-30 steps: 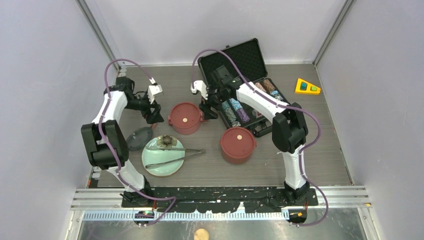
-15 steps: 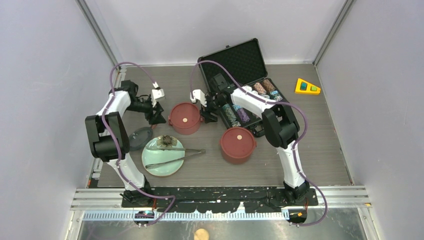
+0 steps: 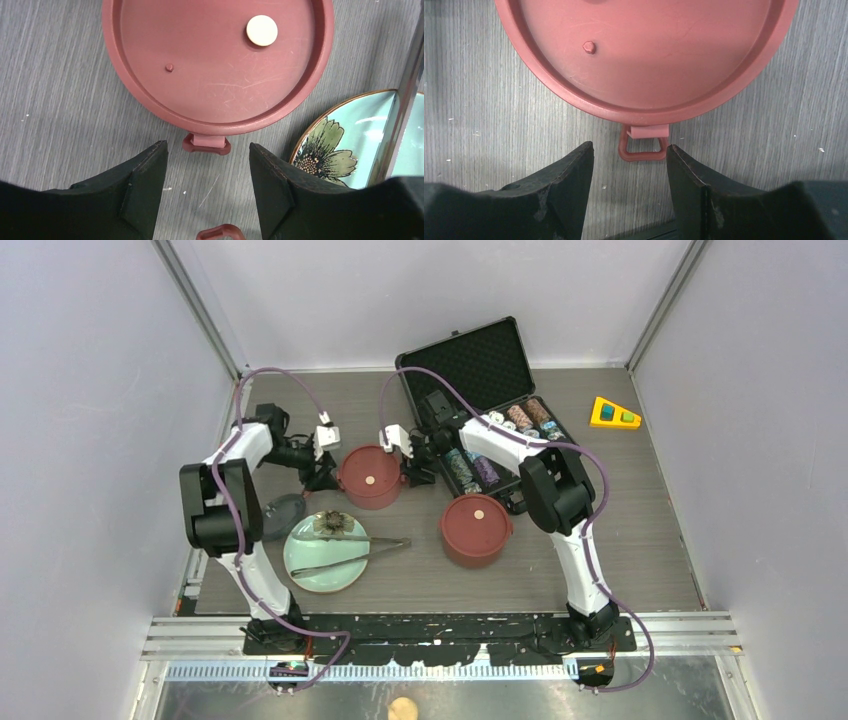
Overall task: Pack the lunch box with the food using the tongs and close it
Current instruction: Pick up the packing box from the center of the board.
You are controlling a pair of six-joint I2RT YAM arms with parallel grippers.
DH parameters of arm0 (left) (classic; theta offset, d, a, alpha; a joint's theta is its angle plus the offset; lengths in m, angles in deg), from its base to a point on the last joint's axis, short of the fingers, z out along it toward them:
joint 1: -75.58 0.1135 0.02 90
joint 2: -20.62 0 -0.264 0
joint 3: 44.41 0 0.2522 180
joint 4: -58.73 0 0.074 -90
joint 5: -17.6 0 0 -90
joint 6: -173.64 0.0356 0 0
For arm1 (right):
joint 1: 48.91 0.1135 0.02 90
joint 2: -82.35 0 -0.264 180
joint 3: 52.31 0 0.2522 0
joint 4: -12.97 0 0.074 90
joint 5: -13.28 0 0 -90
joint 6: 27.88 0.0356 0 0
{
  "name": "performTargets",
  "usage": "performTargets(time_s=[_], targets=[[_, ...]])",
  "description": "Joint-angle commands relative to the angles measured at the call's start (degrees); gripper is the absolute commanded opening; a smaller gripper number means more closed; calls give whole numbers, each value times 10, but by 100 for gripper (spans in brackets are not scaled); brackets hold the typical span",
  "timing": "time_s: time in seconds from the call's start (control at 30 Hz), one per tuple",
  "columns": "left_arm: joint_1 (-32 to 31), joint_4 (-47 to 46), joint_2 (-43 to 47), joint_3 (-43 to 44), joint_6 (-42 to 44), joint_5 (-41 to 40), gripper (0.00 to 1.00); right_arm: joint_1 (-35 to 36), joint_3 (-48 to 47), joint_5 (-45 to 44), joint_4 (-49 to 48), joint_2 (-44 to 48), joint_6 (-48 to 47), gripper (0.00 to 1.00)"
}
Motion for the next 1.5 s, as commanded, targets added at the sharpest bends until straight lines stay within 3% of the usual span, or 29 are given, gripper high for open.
performTargets(time_s=[0.0,0.57,0.73,1.07,1.47], targets=[[-17,-14,-9,6,29,-12,63,1,-21,19,-14,1,-26,59],[-28,-12,-12,9,36,-22,50,10,-72,39,-15,-24,-12,58],[-29,-10,-9,9,37,-16,44,13,-76,45,-11,-30,-13,49],[-45,-12,-3,5,29,-16,30,16,-86,57,-9,-41,-12,44],[-48,-4,10,10,8,-7,10,19,-83,58,-3,-20,1,23]])
